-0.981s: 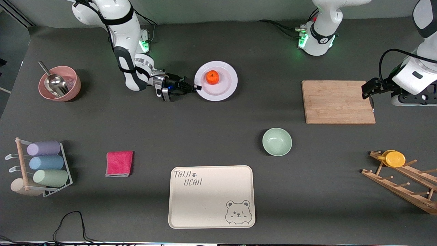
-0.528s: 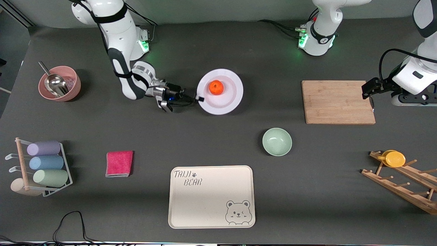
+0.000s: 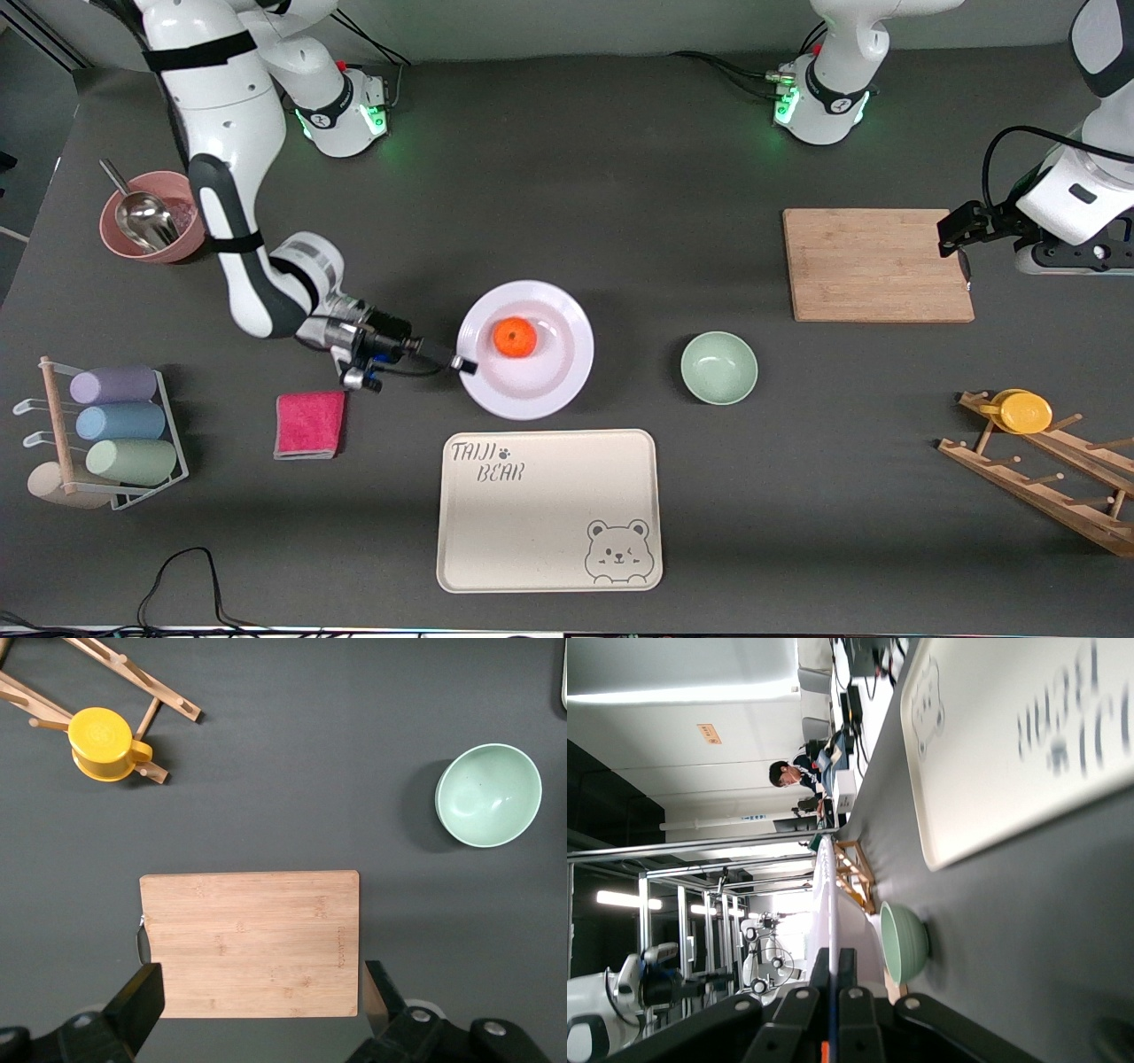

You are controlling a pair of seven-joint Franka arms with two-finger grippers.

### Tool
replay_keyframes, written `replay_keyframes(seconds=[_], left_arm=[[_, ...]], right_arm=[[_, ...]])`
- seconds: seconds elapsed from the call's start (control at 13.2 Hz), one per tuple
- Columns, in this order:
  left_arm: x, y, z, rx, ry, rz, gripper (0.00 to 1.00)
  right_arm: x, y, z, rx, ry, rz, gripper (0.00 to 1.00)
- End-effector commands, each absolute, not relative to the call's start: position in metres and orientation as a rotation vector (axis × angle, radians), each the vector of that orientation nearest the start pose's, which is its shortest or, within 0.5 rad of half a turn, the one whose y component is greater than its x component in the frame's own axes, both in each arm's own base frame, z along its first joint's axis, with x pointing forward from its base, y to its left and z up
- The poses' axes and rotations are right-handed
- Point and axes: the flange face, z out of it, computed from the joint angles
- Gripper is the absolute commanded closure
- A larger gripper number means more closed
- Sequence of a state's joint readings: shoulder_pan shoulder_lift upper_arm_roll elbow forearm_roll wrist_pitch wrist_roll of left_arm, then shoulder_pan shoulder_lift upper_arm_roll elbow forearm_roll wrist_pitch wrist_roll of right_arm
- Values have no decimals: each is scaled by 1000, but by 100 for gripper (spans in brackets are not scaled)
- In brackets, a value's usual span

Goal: Place orange and plate with both arms
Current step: 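Carry the plate with the orange over the cream tray with the right gripper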

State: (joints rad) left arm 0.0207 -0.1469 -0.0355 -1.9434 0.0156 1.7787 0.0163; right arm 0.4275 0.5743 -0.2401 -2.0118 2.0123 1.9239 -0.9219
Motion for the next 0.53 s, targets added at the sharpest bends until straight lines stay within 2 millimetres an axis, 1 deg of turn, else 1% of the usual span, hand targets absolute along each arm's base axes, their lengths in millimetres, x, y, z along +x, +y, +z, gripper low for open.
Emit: replay_keyframes(seconds=[0.0,0.08,0.15,0.3,0.45], left_arm=[[512,-9,549,-3132,75,36,0],[512,-9,549,-3132,75,36,0],[512,-9,549,-3132,77,36,0],[512,-9,549,-3132,79,36,0],[512,-12,549,-3132,84,36,0]], right_arm=[[652,176,176,-1777,342,-170,100],[677,179,173,-1787,344,-178,100],[694,184,164,-1797,345,-185,100],[727,187,151,-1818,371,-225,100],[745,193,139,-1828,398,-219,100]])
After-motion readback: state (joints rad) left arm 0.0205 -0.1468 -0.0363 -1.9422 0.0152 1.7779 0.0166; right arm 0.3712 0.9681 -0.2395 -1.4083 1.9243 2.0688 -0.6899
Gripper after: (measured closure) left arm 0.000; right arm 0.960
